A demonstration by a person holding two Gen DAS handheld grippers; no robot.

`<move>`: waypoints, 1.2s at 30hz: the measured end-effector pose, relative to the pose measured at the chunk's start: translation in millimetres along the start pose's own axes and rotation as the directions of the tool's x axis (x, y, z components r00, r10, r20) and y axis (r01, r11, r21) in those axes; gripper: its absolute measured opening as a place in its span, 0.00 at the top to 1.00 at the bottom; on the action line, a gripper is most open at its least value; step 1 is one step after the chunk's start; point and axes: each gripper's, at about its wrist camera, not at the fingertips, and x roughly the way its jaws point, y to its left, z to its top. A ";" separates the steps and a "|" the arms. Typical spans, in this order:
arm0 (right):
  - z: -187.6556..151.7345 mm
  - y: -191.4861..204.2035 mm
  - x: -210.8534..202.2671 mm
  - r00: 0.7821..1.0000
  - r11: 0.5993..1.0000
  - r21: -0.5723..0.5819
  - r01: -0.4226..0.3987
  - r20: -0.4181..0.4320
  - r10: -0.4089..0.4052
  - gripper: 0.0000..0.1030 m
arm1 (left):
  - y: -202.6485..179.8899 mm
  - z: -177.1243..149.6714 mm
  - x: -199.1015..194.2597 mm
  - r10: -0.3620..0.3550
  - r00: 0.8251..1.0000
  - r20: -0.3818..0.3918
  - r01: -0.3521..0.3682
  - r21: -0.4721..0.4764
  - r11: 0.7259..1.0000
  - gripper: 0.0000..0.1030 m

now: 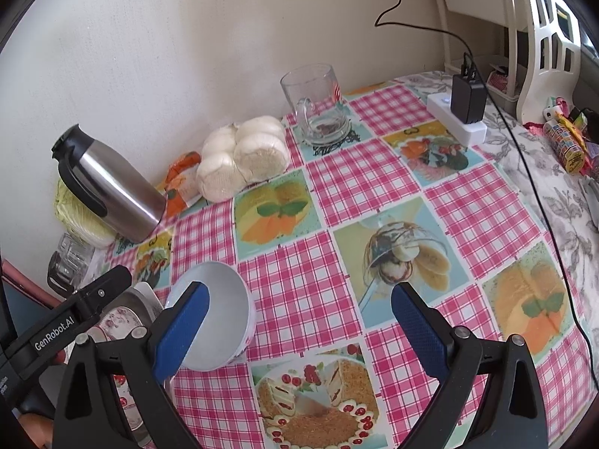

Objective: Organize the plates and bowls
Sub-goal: 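Move the right gripper over to the white square bowl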

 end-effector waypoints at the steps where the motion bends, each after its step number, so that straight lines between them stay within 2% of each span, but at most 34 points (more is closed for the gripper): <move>1: -0.5 1.6 2.5 1.000 1.000 -0.006 0.002 -0.005 -0.002 0.05 | 0.8 -0.3 1.5 0.000 1.000 -0.005 0.000 -0.001 1.000 0.00; 7: -2.2 14.2 9.2 1.000 0.999 -0.045 0.013 -0.014 -0.013 0.05 | 14.9 2.5 -3.3 -0.016 1.000 0.003 0.016 -0.042 0.999 0.00; 19: -9.6 40.6 16.9 0.998 0.993 -0.112 0.039 -0.039 -0.044 0.05 | 57.1 1.5 -1.7 -0.062 0.997 -0.036 0.056 -0.153 0.987 0.01; 22: -11.5 49.3 16.1 0.998 0.991 -0.127 0.041 -0.034 -0.046 0.05 | 68.7 2.0 -6.5 -0.056 0.998 -0.028 0.050 -0.180 0.982 0.05; 31: -22.4 92.3 14.1 0.999 0.979 -0.202 0.028 -0.024 -0.034 0.05 | 123.3 0.1 -31.4 -0.039 0.999 0.013 0.041 -0.276 0.960 0.05; 36: -28.2 113.1 12.4 0.999 0.975 -0.219 0.026 -0.015 -0.030 0.05 | 166.5 -7.1 -42.7 0.018 1.000 0.017 -0.011 -0.352 0.936 0.05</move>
